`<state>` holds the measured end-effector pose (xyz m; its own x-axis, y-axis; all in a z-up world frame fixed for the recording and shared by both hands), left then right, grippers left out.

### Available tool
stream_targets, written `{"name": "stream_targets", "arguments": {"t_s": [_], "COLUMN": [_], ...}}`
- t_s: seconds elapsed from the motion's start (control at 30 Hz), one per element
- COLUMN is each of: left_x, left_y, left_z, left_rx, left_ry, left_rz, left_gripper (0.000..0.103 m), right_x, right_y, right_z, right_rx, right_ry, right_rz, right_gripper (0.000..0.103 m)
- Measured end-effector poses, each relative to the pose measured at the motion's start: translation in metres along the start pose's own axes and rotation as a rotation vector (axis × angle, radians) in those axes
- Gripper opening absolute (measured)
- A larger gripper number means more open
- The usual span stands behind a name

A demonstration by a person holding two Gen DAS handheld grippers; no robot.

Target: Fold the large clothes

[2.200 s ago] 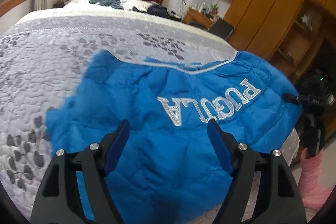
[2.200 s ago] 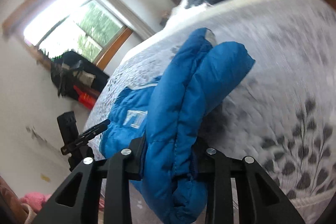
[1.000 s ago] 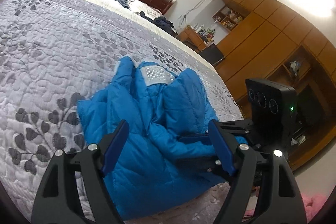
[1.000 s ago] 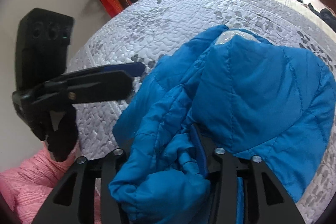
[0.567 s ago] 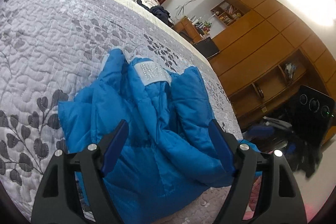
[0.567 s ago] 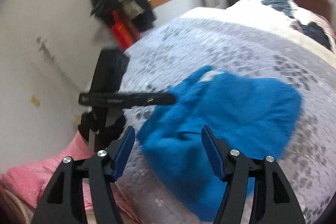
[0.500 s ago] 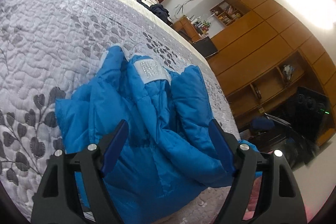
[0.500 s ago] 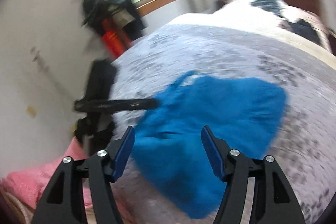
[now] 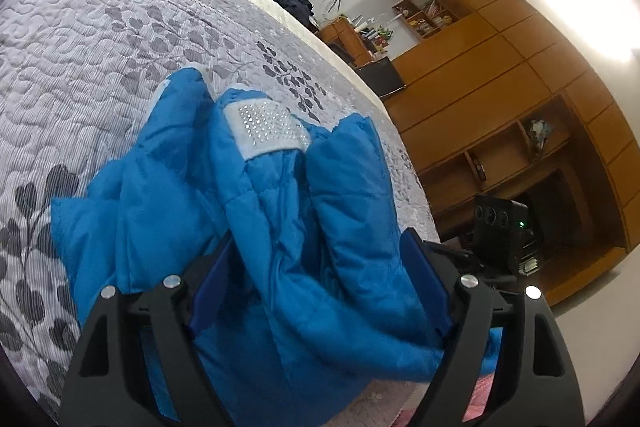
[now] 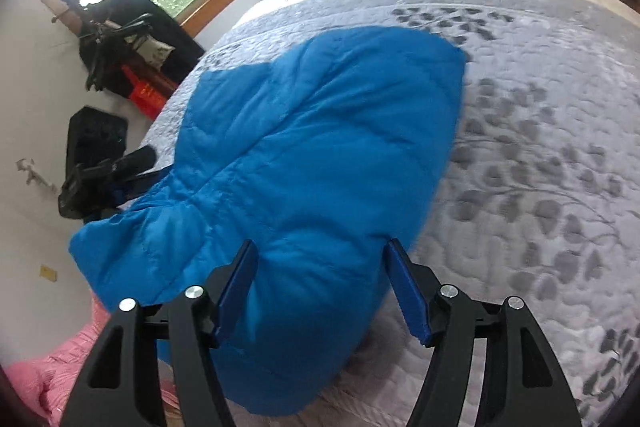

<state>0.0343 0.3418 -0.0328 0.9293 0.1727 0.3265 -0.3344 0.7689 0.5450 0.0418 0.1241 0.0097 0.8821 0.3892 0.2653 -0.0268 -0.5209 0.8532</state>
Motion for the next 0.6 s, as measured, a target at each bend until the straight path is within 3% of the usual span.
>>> {"name": "stream_targets", "arguments": {"t_s": [0.27,0.47,0.6], "left_x": [0.010,0.023,0.027], "left_y": [-0.011,-0.038,-0.045], "left_z": [0.032,0.025,0.017], "left_rx": [0.062,0.164,0.192], "left_ry": [-0.114,-0.119,-0.100], "left_rz": [-0.019,-0.085,-0.092], "left_gripper": [0.084,0.084,0.072], "right_x": [0.003,0.003,-0.002], "right_y": [-0.020,-0.022,-0.019], "right_z": [-0.023,-0.021,-0.019], "right_rx": [-0.103,-0.091,-0.066], "right_ry": [0.074,0.073,0.077], "right_rz": [0.006,0.024,0.050], "right_gripper": [0.072,0.073,0.074]}}
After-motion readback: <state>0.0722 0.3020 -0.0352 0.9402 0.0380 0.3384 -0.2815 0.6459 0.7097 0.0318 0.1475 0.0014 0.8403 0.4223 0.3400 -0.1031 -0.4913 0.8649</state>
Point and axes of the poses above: each gripper's, at about its wrist camera, not at the fingertips, and y roughly against the way its jaws point, z to its right, x to its top, the point moved 3 cm from there along -y, roughly the way its jaws point, and after that the axes turned 11 degrees about -z, right-handed, at the moved point
